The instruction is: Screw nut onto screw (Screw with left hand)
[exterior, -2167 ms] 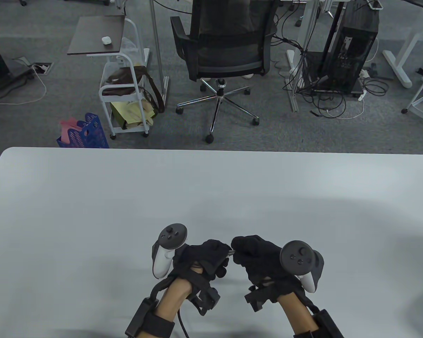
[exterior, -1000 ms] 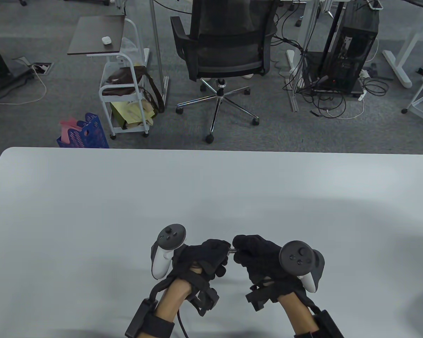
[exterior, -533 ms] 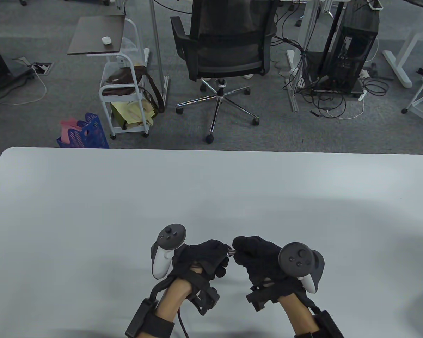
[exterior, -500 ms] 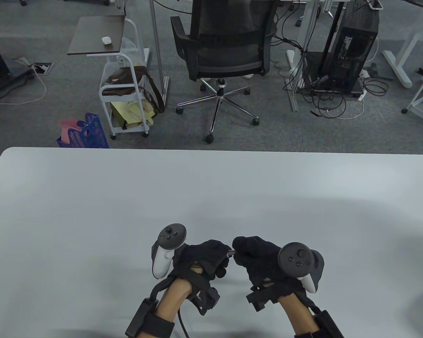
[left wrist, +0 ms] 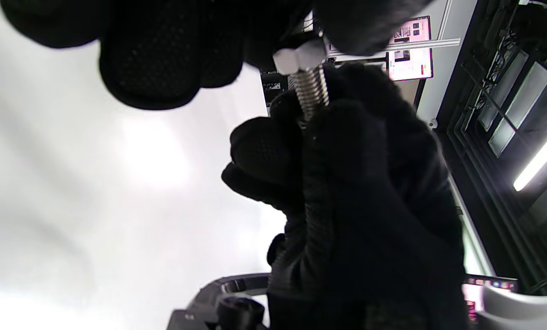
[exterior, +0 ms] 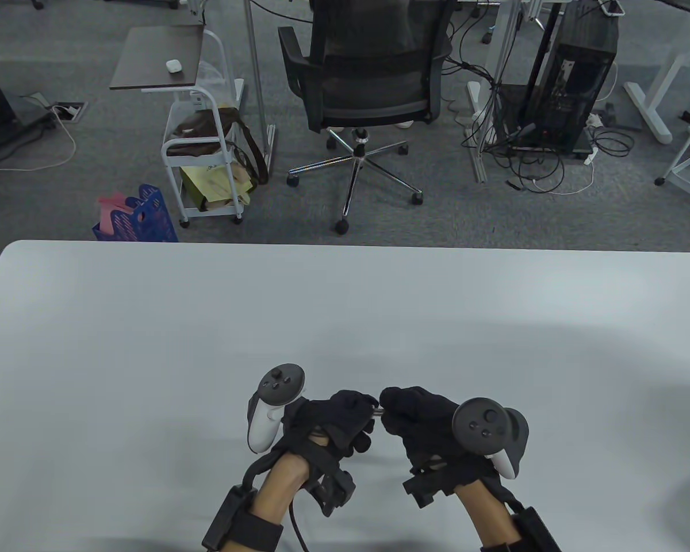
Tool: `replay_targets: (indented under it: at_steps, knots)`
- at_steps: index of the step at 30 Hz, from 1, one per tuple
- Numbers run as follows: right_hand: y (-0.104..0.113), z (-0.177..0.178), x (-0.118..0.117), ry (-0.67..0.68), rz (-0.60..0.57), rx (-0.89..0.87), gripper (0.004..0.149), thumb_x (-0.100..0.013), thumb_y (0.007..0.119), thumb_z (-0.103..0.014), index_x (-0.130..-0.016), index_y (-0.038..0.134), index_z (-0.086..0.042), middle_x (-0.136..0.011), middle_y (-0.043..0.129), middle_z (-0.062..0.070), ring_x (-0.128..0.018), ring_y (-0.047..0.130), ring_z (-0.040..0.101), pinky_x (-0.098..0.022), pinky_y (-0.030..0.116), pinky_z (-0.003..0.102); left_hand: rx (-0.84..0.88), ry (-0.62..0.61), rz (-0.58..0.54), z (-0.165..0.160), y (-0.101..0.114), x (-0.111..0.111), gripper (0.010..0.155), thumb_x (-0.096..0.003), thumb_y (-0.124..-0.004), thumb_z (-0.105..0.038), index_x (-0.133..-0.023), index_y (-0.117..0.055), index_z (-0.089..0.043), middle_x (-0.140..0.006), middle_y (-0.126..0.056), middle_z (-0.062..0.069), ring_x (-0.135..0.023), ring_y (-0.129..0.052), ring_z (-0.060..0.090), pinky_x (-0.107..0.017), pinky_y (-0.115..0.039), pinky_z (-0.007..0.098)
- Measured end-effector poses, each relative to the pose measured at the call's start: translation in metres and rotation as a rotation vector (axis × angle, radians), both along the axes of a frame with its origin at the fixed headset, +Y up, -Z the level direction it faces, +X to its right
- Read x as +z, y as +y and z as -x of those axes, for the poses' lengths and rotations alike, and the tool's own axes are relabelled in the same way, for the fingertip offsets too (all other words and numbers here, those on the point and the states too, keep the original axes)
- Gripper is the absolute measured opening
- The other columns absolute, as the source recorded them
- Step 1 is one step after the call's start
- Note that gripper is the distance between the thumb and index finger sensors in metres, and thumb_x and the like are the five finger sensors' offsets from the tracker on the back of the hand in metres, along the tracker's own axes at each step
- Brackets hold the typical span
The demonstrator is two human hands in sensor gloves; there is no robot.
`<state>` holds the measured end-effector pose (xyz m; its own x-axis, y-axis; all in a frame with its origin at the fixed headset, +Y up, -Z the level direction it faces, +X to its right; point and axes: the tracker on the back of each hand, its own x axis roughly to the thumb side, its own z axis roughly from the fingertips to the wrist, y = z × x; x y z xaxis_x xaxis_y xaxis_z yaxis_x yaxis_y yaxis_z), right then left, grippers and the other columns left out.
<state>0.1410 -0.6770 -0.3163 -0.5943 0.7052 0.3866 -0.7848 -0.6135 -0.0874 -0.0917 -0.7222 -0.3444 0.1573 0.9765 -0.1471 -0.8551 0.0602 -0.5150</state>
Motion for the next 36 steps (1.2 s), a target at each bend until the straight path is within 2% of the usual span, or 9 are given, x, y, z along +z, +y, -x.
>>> replay_targets:
  at_steps: [6,10,13,17,21,24,30,33,36]
  knots:
    - [-0.0033,0.0,-0.0011,0.004,0.015,-0.007,0.041,-0.029,0.097,-0.027,-0.068,0.095,-0.018,-0.066,0.103,0.01,-0.036,0.119,0.022,-0.027,0.106,0.036,-0.053,0.062,-0.019,-0.001,0.0001,0.0,0.056,-0.0452,-0.072,-0.039,-0.086,-0.082,-0.001,-0.076,-0.088,0.03,-0.049,-0.093,0.048,-0.037,-0.074,0.058]
    - [-0.002,0.0005,0.0,0.01,0.006,-0.005,0.041,-0.029,0.097,-0.027,-0.068,0.095,-0.018,-0.066,0.103,0.01,-0.036,0.119,0.022,-0.027,0.106,0.036,-0.043,-0.005,-0.011,-0.0016,0.0013,-0.0007,0.055,-0.0457,-0.072,-0.035,-0.091,-0.073,-0.004,-0.082,-0.082,0.027,-0.053,-0.091,0.046,-0.04,-0.073,0.056]
    - [-0.0025,0.0005,0.0,0.009,0.006,-0.011,0.041,-0.029,0.097,-0.027,-0.068,0.095,-0.018,-0.065,0.103,0.01,-0.036,0.119,0.021,-0.027,0.106,0.036,-0.044,0.037,0.013,0.0015,-0.0023,0.0006,0.069,-0.046,-0.069,-0.045,-0.1,-0.066,-0.002,-0.085,-0.079,0.03,-0.055,-0.09,0.047,-0.041,-0.072,0.057]
    - [-0.0026,0.0007,0.0001,0.008,0.002,0.002,0.04,-0.029,0.097,-0.028,-0.068,0.095,-0.018,-0.065,0.104,0.009,-0.036,0.119,0.022,-0.027,0.106,0.036,-0.069,0.047,-0.016,-0.0001,0.0002,-0.0005,0.056,-0.0449,-0.072,-0.04,-0.084,-0.084,-0.001,-0.075,-0.088,0.03,-0.048,-0.093,0.048,-0.037,-0.074,0.058]
    - [-0.002,-0.0001,0.0005,0.009,0.003,-0.012,0.04,-0.029,0.097,-0.028,-0.068,0.095,-0.018,-0.066,0.104,0.009,-0.036,0.119,0.022,-0.027,0.106,0.036,-0.062,-0.001,-0.027,-0.002,0.0037,-0.0002,0.055,-0.0456,-0.072,-0.034,-0.091,-0.072,-0.004,-0.082,-0.081,0.027,-0.053,-0.091,0.045,-0.04,-0.073,0.056]
    - [-0.0018,-0.0001,0.0006,0.009,0.002,-0.018,0.04,-0.029,0.097,-0.028,-0.068,0.095,-0.018,-0.066,0.103,0.009,-0.036,0.119,0.022,-0.028,0.106,0.036,-0.049,0.029,-0.012,-0.0007,0.0017,0.0015,0.069,-0.0459,-0.07,-0.044,-0.1,-0.064,-0.002,-0.085,-0.079,0.03,-0.054,-0.09,0.046,-0.041,-0.073,0.056]
    - [-0.0028,0.0006,0.0008,0.012,-0.001,-0.005,0.04,-0.029,0.097,-0.028,-0.069,0.095,-0.019,-0.067,0.103,0.009,-0.037,0.118,0.022,-0.029,0.105,0.036,-0.094,0.04,-0.041,-0.0037,0.0029,0.001,0.056,-0.045,-0.073,-0.039,-0.085,-0.082,-0.001,-0.077,-0.087,0.03,-0.049,-0.093,0.048,-0.038,-0.073,0.058]
    - [-0.0026,0.0008,0.001,0.016,0.004,-0.008,0.04,-0.029,0.097,-0.027,-0.069,0.094,-0.019,-0.067,0.103,0.009,-0.038,0.118,0.022,-0.029,0.105,0.036,-0.096,-0.018,-0.031,-0.0043,0.0045,0.0007,0.056,-0.0451,-0.073,-0.034,-0.092,-0.072,-0.003,-0.083,-0.08,0.027,-0.054,-0.091,0.046,-0.04,-0.073,0.056]
    - [-0.0023,0.0009,0.0009,0.014,0.007,-0.022,0.04,-0.03,0.097,-0.027,-0.069,0.094,-0.019,-0.067,0.103,0.009,-0.038,0.118,0.022,-0.029,0.105,0.036,-0.07,0.023,-0.01,-0.0014,0.0002,0.0013,0.069,-0.0457,-0.07,-0.044,-0.101,-0.063,-0.002,-0.086,-0.078,0.03,-0.055,-0.09,0.047,-0.041,-0.072,0.056]
